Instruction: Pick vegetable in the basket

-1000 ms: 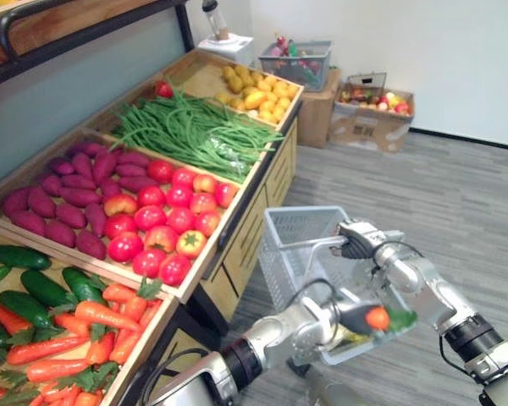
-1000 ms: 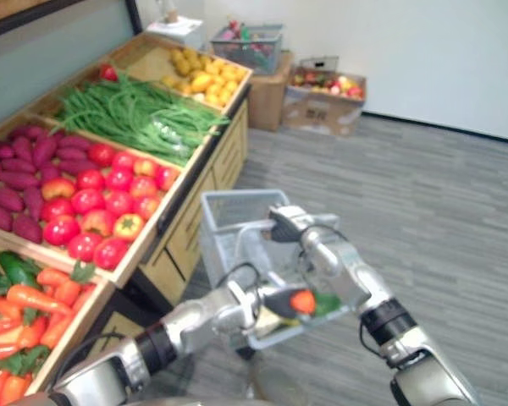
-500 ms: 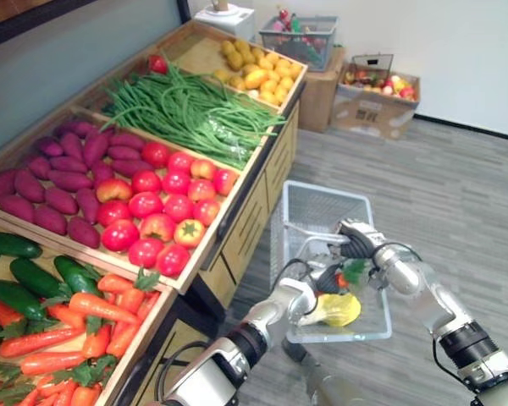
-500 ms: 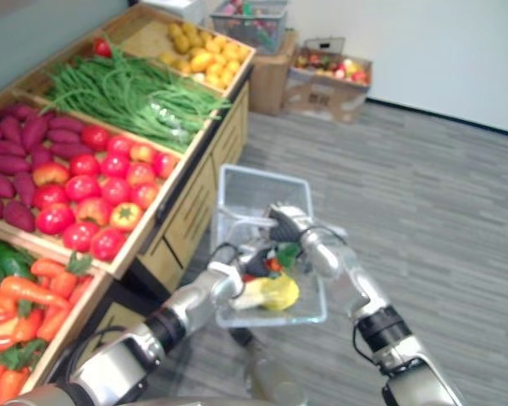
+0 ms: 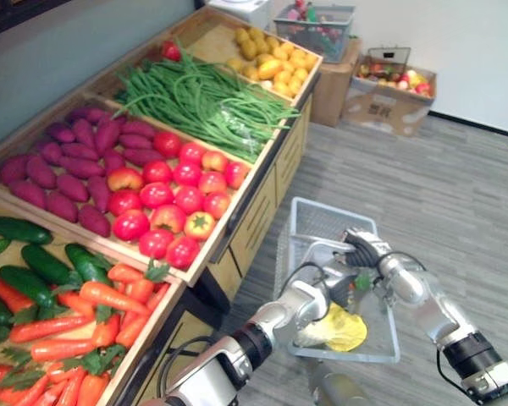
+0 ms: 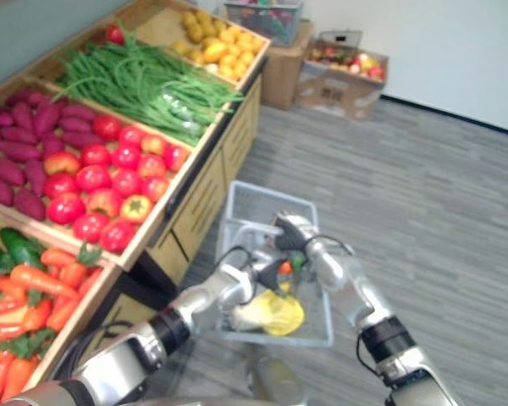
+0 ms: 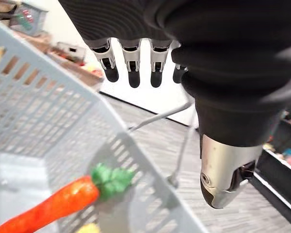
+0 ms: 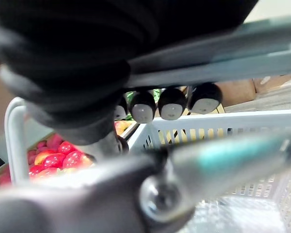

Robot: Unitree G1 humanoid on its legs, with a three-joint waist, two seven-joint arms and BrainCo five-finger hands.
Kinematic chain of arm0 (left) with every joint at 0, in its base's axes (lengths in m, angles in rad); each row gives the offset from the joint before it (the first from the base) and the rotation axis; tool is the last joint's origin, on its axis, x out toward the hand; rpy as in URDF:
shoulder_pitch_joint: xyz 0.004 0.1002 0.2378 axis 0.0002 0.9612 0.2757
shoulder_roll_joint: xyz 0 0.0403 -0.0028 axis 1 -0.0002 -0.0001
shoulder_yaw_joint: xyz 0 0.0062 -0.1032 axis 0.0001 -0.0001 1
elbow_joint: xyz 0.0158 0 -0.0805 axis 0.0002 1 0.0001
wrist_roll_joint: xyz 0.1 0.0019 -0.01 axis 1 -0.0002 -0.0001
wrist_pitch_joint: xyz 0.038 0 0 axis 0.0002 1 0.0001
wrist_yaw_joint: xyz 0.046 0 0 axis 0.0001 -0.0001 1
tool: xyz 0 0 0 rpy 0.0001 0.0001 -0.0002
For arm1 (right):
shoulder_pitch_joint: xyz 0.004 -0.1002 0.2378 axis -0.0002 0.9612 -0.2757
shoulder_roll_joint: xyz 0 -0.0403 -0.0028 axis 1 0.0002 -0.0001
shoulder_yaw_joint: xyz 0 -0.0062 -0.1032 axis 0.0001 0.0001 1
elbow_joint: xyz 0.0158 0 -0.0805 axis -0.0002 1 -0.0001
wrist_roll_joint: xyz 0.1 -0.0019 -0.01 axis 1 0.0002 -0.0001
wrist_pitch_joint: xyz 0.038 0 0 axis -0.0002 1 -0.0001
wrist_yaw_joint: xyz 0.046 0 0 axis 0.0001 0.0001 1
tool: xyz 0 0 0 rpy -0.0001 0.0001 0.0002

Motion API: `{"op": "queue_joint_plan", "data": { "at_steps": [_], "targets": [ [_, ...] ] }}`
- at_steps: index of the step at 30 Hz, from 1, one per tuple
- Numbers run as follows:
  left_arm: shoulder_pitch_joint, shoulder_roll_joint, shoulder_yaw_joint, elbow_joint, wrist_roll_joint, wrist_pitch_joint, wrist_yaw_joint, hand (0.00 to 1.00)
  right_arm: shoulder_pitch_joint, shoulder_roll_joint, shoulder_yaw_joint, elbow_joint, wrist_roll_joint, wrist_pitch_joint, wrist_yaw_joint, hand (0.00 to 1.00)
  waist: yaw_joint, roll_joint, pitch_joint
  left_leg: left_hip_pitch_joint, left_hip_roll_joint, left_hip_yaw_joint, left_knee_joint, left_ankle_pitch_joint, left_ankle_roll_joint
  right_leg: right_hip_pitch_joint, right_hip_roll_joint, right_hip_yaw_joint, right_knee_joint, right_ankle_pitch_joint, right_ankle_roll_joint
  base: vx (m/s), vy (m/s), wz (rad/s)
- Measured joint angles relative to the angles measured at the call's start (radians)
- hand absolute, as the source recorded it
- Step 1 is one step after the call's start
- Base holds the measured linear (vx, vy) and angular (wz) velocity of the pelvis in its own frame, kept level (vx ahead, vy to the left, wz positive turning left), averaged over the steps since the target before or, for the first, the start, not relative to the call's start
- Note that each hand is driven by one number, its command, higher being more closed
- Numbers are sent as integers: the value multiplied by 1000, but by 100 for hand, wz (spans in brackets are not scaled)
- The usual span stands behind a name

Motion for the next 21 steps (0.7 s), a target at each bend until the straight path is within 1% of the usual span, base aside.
{"op": "queue_joint_plan", "data": {
  "at_steps": [1, 2, 3, 4, 5, 7, 8, 9, 11, 12, 13, 14, 15, 17, 19, 20, 21],
  "targets": [
    [7, 10, -6, -54, -19, 4, -15, 0, 19, -3, -53, -4, -1, 0, 1, 100, 2, -1, 1, -10, 1, -22, 0, 2, 3, 0, -8, -18, 1, 0, 0, -52, -47, 40],
    [15, 42, -21, -140, -43, 2, -37, 0, 39, -3, -97, -15, 0, -1, -1, 100, 2, -1, 1, -18, 2, -37, 0, 3, 6, 0, -16, -33, 2, 0, 0, -60, -53, 40],
    [18, 63, -30, -189, -56, -2, -45, 0, 51, -3, -116, -21, 0, 0, -2, 100, 3, -1, 1, -23, 2, -49, 0, 4, 7, 0, -20, -41, 3, 0, 0, -64, -43, 39],
    [18, 91, -41, -248, -80, -1, -75, 0, 75, -4, -142, -43, 0, -1, -2, 100, 5, -1, 1, -34, 2, -61, 0, 6, 10, 0, -27, -57, 5, -1, -1, -58, -39, 37],
    [21, 124, -51, -287, -115, -1, -104, 0, 91, -4, -149, -64, 0, -6, -2, 100, 5, -2, 1, -40, 3, -77, 2, 6, 11, 0, -33, -74, 9, -2, -3, -65, -33, 46],
    [22, 234, -91, -462, -234, -12, -158, 0, 144, -8, -191, -66, -8, -21, -3, 100, 8, -2, 0, -66, 14, -117, 19, 3, 19, 0, -51, -112, 13, -6, -8, -57, -29, 52],
    [22, 261, -94, -516, -255, -16, -166, 0, 157, -8, -204, -53, -9, -22, -2, 100, 9, -2, 0, -73, 19, -129, 26, 1, 22, 0, -54, -123, 13, -6, -8, -49, -17, 55],
    [16, 333, -105, -663, -379, -65, -200, 0, 174, -8, -231, 5, -10, -11, -2, 100, 23, -1, 0, -90, 32, -153, 46, -1, 24, 0, -59, -142, 14, -7, -10, -37, -7, 42],
    [0, 404, -154, -843, -505, -134, -225, 0, 184, -9, -256, 74, -10, 5, -2, 100, 37, 1, -1, -105, 38, -176, 54, -2, 26, 1, -68, -163, 14, -7, -10, -30, 10, 40],
    [-18, 444, -197, -922, -594, -174, -245, 0, 188, -9, -267, 107, -9, 16, -2, 100, 38, 4, -4, -117, 39, -193, 58, -2, 27, 2, -77, -179, 14, -8, -11, -16, 16, 36],
    [-29, 462, -214, -947, -647, -189, -255, 0, 188, -9, -270, 120, -9, 17, -2, 100, 39, 6, -4, -122, 41, -202, 62, -2, 26, 3, -80, -186, 14, -8, -11, -19, 21, 39],
    [-57, 506, -234, -982, -725, -212, -262, 0, 195, -9, -277, 144, -9, 19, -2, 100, 45, 9, -6, -131, 49, -218, 74, -4, 27, 7, -84, -200, 14, -8, -11, -16, 16, 29],
    [-74, 530, -237, -990, -764, -213, -270, 0, 203, -9, -286, 156, -9, 19, -2, 100, 51, 11, -8, -136, 53, -227, 80, -5, 28, 10, -87, -208, 13, -8, -12, -34, 17, 41],
    [-104, 625, -236, -998, -855, -212, -276, 0, 239, -9, -340, 201, -10, 27, -2, 100, 54, 23, -24, -162, 59, -275, 90, -6, 32, 17, -103, -247, 13, -11, -16, -45, 6, 52],
    [-104, 686, -233, -1028, -884, -212, -275, 0, 282, -7, -395, 215, -9, 39, -4, 100, 61, 37, -37, -189, 57, -317, 91, -2, 39, 19, -119, -285, 13, -14, -21, -34, 6, 57],
    [-104, 707, -228, -1050, -885, -213, -275, 0, 298, -6, -418, 229, -9, 39, -4, 100, 63, 42, -42, -200, 55, -334, 90, 1, 44, 19, -126, -301, 13, -15, -22, -30, 2, 64],
    [-102, 721, -212, -1069, -899, -213, -276, 0, 317, -3, -444, 247, -10, 39, -6, 100, 72, 48, -48, -214, 53, -360, 90, 4, 49, 24, -137, -323, 13, -17, -24, -33, -3, 73]
  ]
}}
